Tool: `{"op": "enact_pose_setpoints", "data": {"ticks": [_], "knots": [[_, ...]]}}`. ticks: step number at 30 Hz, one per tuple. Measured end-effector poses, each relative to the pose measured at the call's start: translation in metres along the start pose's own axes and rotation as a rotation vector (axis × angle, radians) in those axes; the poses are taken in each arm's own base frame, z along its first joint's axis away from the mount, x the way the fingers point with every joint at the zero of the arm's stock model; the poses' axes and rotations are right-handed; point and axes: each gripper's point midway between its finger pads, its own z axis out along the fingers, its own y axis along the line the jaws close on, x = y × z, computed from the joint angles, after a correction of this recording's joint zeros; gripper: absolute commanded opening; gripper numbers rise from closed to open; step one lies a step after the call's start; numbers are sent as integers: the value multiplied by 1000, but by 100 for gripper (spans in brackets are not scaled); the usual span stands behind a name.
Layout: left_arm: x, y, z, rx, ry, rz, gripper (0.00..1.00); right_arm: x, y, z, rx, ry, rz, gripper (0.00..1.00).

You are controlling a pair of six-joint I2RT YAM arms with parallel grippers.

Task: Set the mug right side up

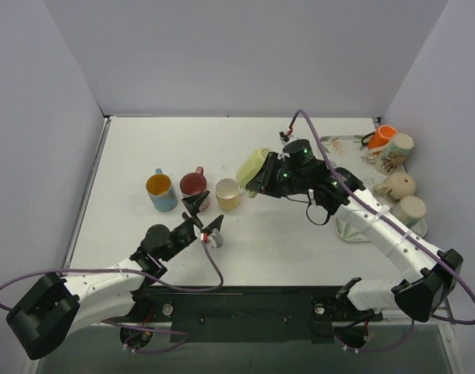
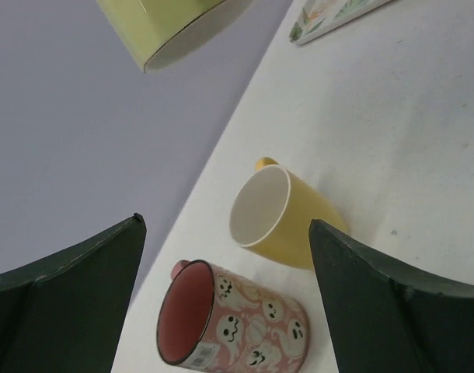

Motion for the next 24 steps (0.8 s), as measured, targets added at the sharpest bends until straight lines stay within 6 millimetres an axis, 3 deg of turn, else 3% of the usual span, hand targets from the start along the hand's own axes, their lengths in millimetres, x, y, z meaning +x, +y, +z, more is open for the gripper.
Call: {"op": "enact_pose_setpoints", "data": {"ticks": [3, 6, 8, 12, 17, 24], "knots": [[-2, 0, -19, -50, -57, 144, 97, 15, 21, -5, -28, 22, -39, 0], [-34, 22, -25, -152, -165, 247, 97, 25, 42, -11, -65, 24, -74, 0], [-51, 33, -28, -204, -219, 289, 91, 31, 52, -13, -84, 29, -88, 0], [-66, 36, -31, -231, -265, 340, 90, 40, 63, -10, -94, 43, -105, 0], [-64, 25, -26, -190, -265, 325, 90, 28, 54, 7, -22, -12, -100, 0], [-82, 5, -29, -134, -331, 158, 91, 13, 29, 31, 2, -144, 44, 0]]}}
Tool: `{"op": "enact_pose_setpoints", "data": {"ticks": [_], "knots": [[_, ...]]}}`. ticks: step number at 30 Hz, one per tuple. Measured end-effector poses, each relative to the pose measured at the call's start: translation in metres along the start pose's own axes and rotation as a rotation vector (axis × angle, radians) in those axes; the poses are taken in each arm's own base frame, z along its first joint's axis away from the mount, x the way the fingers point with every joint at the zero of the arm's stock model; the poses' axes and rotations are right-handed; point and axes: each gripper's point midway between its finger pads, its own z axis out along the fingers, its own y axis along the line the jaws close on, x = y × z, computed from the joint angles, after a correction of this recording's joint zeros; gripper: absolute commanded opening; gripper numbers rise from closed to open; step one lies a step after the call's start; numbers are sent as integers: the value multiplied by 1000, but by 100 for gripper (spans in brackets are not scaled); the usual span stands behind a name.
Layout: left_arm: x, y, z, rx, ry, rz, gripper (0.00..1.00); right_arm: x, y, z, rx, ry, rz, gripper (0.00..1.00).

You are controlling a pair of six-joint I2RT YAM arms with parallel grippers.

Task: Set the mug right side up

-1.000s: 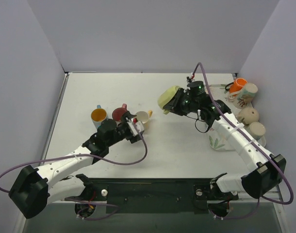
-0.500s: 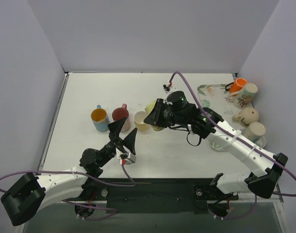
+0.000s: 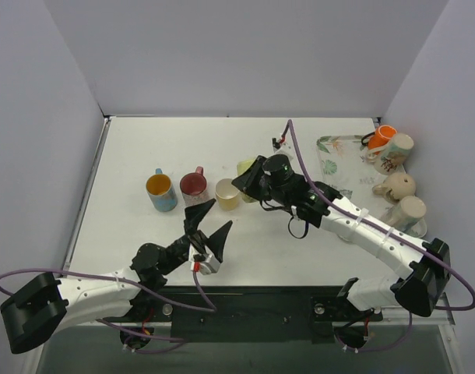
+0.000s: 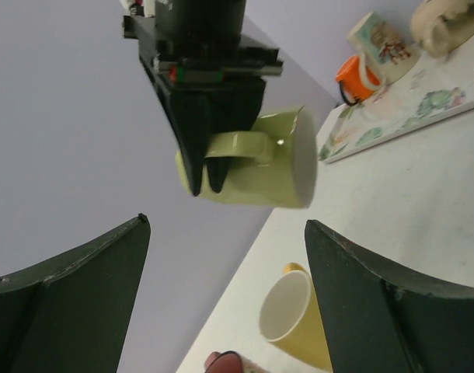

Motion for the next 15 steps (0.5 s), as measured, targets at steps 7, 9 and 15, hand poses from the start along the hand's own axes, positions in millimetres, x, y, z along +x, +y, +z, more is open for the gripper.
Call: {"op": "enact_pose_setpoints", "data": {"ticks": [7, 9, 15], "knots": [[-5, -18, 10, 27, 33, -94, 92, -5, 38, 4, -201, -170, 190, 0], [-1, -15, 14, 9, 57, -89, 92, -7, 57, -1, -277, -196, 244, 0], [22, -11, 15, -38, 164, -62, 92, -12, 100, -20, -435, -221, 341, 0]]}}
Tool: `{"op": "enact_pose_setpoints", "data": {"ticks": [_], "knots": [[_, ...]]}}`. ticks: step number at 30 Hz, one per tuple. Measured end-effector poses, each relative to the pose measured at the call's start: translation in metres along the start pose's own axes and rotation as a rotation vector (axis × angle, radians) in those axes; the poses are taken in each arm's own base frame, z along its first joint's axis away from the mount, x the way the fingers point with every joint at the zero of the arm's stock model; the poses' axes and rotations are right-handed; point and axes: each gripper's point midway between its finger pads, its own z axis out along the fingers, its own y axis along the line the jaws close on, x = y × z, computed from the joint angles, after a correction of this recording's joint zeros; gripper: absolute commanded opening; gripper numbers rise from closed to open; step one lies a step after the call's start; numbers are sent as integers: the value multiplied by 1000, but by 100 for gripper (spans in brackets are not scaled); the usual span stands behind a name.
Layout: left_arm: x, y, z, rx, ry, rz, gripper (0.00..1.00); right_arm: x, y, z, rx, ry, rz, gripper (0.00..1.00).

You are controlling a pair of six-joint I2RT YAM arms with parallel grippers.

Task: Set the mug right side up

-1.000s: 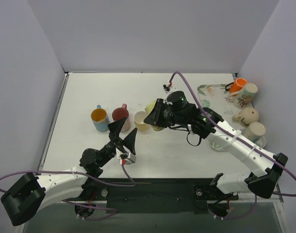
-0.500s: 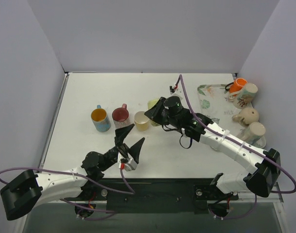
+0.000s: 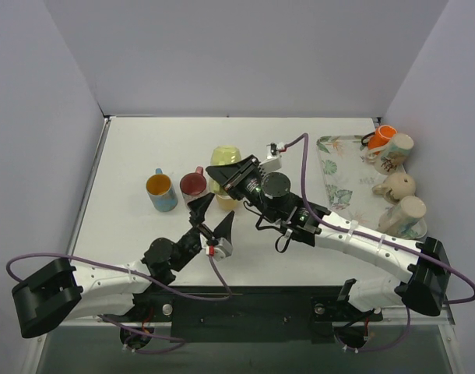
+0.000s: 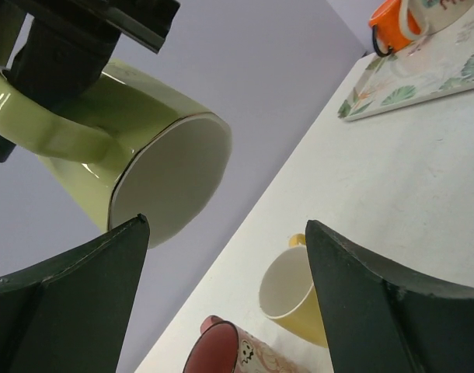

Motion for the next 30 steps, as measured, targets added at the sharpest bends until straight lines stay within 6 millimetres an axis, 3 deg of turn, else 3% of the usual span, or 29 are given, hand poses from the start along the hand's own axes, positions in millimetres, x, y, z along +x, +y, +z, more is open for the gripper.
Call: {"op": "enact_pose_setpoints", "data": {"ticks": [7, 10, 16, 23, 27, 30], "knots": [[12, 19, 0, -89, 61, 104, 86, 8, 14, -1, -47, 10, 49, 0], [15, 23, -1, -97, 74, 155, 73, 9, 16, -1, -53, 13, 53, 0], [15, 33, -1, -118, 74, 221, 73, 10, 17, -2, -56, 14, 58, 0], [-2, 37, -19, -115, -20, 262, 73, 8, 17, -2, -56, 9, 45, 0], [-24, 43, -35, -141, -124, 254, 74, 1, 11, -1, -35, -9, 28, 0], [-30, 41, -38, -137, -151, 260, 80, -2, 9, 0, -28, -22, 25, 0]]}}
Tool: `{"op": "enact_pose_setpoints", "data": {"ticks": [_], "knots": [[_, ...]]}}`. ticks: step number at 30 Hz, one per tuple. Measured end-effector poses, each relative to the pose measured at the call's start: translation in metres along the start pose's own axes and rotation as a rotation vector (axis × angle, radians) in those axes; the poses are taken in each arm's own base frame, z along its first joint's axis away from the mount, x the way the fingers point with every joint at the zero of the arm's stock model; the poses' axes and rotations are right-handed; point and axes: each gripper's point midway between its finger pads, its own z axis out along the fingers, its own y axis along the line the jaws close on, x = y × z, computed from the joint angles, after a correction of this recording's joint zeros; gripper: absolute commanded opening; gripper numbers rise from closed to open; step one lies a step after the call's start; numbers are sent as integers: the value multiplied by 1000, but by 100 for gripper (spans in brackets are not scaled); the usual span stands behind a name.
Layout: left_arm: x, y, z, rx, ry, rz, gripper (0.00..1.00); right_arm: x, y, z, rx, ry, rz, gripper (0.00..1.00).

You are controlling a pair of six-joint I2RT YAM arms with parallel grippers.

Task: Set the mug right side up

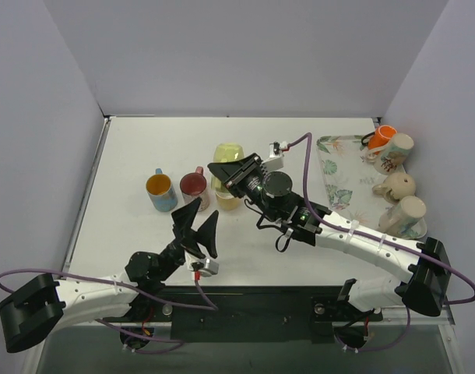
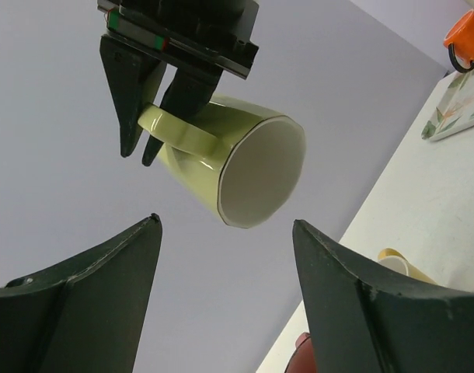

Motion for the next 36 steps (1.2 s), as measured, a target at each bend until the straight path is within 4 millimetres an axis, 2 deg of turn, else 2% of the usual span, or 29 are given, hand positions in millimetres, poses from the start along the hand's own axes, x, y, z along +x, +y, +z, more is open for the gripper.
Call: {"op": "enact_pose_setpoints", "data": {"ticks": [4, 7, 11, 13, 20, 22, 23, 24, 25, 27, 29, 30, 31, 32, 33, 35, 36], "knots": [[1, 6, 11, -18, 23, 4, 80, -1, 0, 0, 0, -3, 8, 0], [0, 14, 28, -43, 37, 7, 73, 1, 1, 0, -1, 1, 12, 0], [14, 6, 37, -22, 93, 27, 70, 4, 2, -1, -4, 11, 11, 0], [21, 3, 37, -17, 118, 36, 64, 4, 2, -1, -5, 13, 11, 0], [33, 24, 51, -80, 171, 56, 54, 8, 6, -2, -14, 27, 41, 0], [37, 24, 54, -77, 183, 70, 35, 9, 7, -1, -18, 29, 55, 0], [38, 23, 54, -74, 187, 77, 17, 9, 6, -1, -17, 29, 59, 0], [39, 24, 54, -79, 193, 77, 6, 9, 5, -1, -13, 27, 65, 0], [41, 26, 53, -89, 200, 74, 0, 8, 4, 0, -8, 23, 76, 0], [41, 36, 51, -121, 205, 91, 0, 0, 6, 2, -10, 2, 144, 0], [39, 40, 50, -130, 205, 89, 0, -3, 5, 3, -5, -4, 167, 21], [39, 42, 49, -130, 209, 87, 0, -3, 4, 2, 3, 3, 165, 39], [39, 42, 48, -122, 217, 82, 0, -3, 1, 1, 21, 13, 140, 46], [39, 40, 46, -110, 228, 65, 0, -2, -1, 0, 42, 32, 103, 57], [43, 34, 42, -78, 260, 50, 0, -2, -4, -2, 76, 44, 42, 63], [52, 28, 33, -35, 326, 30, 0, -8, -10, -7, 140, 46, -85, 65], [58, 26, 27, -13, 378, 13, 0, -14, -12, -10, 167, 34, -135, 73]]}}
